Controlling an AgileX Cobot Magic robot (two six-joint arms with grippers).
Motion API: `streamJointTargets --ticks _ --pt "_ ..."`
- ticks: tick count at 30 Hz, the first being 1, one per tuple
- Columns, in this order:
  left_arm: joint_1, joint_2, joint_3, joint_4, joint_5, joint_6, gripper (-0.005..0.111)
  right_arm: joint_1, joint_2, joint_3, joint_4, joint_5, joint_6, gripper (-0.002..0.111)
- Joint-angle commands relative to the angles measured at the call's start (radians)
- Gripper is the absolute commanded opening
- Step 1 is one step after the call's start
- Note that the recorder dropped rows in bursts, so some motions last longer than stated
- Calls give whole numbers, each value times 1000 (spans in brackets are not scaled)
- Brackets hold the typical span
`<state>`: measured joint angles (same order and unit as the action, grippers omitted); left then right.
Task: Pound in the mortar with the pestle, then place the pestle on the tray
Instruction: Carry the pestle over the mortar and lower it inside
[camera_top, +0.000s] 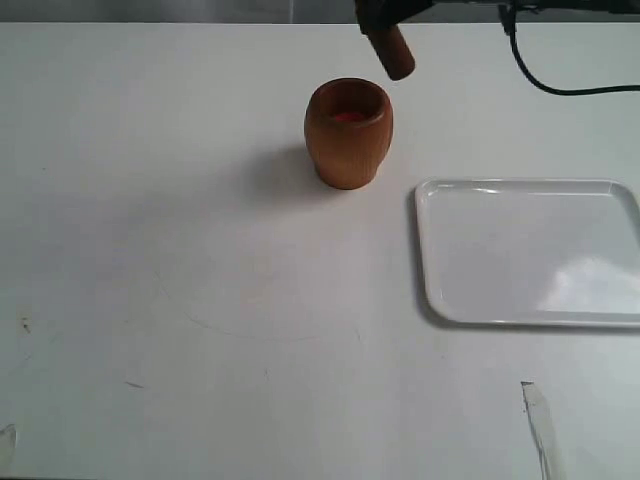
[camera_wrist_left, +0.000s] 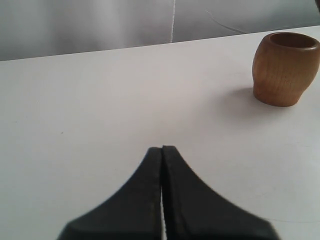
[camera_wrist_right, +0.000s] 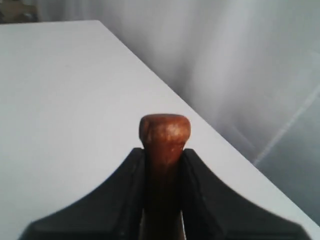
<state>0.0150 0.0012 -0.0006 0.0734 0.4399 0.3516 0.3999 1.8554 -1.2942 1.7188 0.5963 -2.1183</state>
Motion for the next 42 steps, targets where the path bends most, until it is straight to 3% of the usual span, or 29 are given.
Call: streamJointTargets --ticks 1,6,13,16,23,26,28,33,34,36,42 --pt "-8 -1 1 -7 -3 -8 0 -2 -84 5 26 -432 30 0" --pt "-8 -1 1 -7 -3 -8 0 -2 -226 5 26 -973 -29 0" --pt "-8 -1 1 -7 -3 -8 0 -2 -291 7 26 -1416 -29 0" --pt "-8 -1 1 -7 -3 -8 0 4 -331 47 26 -1282 -20 0" --pt "-8 -1 1 -7 -3 -8 0 107 -420 202 26 -472 221 0" --pt "-8 -1 1 -7 -3 -8 0 148 -418 258 25 -292 286 0" --pt "-8 -1 1 -7 -3 -8 0 162 -418 282 -161 -279 441 0" --pt "-8 -1 1 -7 -3 -8 0 137 -418 285 -1000 -279 1238 0" --pt "-8 -1 1 -7 -3 -8 0 128 -418 285 -1097 -303 1325 0" --pt "-8 -1 1 -7 -3 -8 0 122 -420 285 -1223 -399 1423 0" --pt "-8 -1 1 -7 -3 -8 0 186 -416 292 -1223 -793 1424 0"
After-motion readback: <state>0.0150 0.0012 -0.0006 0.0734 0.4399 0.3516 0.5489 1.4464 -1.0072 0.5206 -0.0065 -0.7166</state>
